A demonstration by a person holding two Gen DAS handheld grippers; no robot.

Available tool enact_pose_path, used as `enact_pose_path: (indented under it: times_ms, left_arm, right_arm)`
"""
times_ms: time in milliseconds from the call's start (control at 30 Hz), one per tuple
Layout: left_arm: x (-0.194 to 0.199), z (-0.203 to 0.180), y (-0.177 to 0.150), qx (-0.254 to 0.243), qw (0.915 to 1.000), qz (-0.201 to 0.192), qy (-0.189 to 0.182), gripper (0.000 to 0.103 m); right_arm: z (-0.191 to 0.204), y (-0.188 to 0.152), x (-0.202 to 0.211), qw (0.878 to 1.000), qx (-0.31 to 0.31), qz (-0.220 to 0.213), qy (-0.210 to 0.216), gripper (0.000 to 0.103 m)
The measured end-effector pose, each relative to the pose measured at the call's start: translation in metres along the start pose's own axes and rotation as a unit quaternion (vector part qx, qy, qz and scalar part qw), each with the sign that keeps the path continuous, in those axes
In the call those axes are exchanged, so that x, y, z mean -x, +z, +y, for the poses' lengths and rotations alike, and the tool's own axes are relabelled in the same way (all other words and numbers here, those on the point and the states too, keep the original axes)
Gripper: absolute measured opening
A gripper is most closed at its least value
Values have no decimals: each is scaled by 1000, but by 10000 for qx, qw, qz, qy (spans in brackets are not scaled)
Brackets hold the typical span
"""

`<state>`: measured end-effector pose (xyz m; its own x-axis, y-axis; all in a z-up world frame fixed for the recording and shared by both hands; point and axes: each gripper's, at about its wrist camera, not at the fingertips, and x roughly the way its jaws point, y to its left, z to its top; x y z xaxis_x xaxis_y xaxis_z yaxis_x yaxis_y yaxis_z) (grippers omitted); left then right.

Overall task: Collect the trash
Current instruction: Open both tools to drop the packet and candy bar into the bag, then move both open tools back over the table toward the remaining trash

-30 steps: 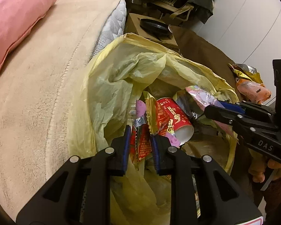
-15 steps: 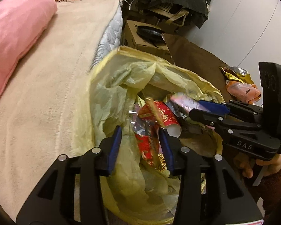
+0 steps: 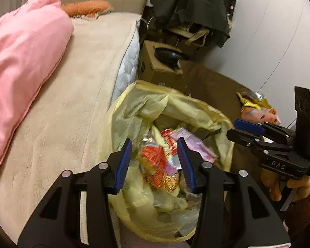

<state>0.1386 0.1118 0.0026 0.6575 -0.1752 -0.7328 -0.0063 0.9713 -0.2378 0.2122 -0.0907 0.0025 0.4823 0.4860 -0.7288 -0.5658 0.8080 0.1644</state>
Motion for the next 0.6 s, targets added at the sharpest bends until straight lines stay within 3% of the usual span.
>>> enact_pose_path:
  times_ms: [367, 600]
  left_arm:
    - [16, -83, 12, -624, 9954, -587, -427, 43]
    - [-4, -147, 13, -939, 9913, -567, -732, 44]
  right_arm:
    - [-66, -29, 87, 9930, -387, -684, -887, 51]
    - [-121, -60, 137, 9810, -873, -882, -1492, 59]
